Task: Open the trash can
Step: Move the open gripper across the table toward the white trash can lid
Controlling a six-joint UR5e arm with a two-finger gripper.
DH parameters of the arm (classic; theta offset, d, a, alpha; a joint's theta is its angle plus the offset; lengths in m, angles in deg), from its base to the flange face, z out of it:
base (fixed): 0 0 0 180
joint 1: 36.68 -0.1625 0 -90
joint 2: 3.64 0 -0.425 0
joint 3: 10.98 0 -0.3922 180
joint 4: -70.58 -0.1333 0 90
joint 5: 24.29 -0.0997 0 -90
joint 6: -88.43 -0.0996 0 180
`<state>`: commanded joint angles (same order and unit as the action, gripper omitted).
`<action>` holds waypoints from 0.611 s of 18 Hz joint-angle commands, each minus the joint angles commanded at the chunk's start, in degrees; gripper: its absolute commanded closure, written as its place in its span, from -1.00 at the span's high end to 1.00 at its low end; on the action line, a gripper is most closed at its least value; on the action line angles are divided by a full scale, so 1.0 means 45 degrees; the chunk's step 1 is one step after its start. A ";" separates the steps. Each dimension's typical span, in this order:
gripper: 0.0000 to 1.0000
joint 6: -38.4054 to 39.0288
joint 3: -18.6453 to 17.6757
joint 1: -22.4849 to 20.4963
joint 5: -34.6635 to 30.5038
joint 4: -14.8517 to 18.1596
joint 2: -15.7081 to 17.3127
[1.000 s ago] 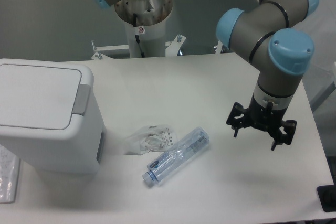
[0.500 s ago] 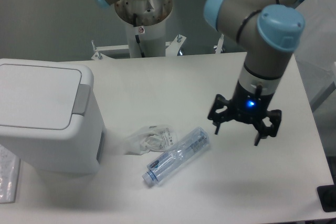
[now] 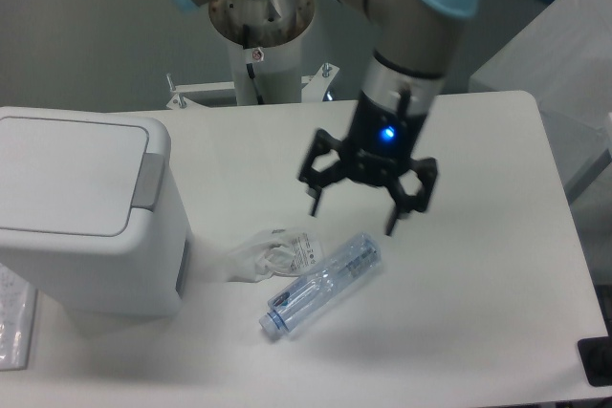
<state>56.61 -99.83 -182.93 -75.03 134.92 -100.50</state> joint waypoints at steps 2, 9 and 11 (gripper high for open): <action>1.00 0.0487 -0.0352 0.0097 0.0884 -0.0372 0.0274; 1.00 0.1349 -0.0898 0.1093 0.0809 -0.1154 0.0430; 1.00 0.1349 -0.1211 0.1404 0.0809 -0.1310 0.0431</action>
<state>62.68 -105.28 -176.61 -71.39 129.03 -98.56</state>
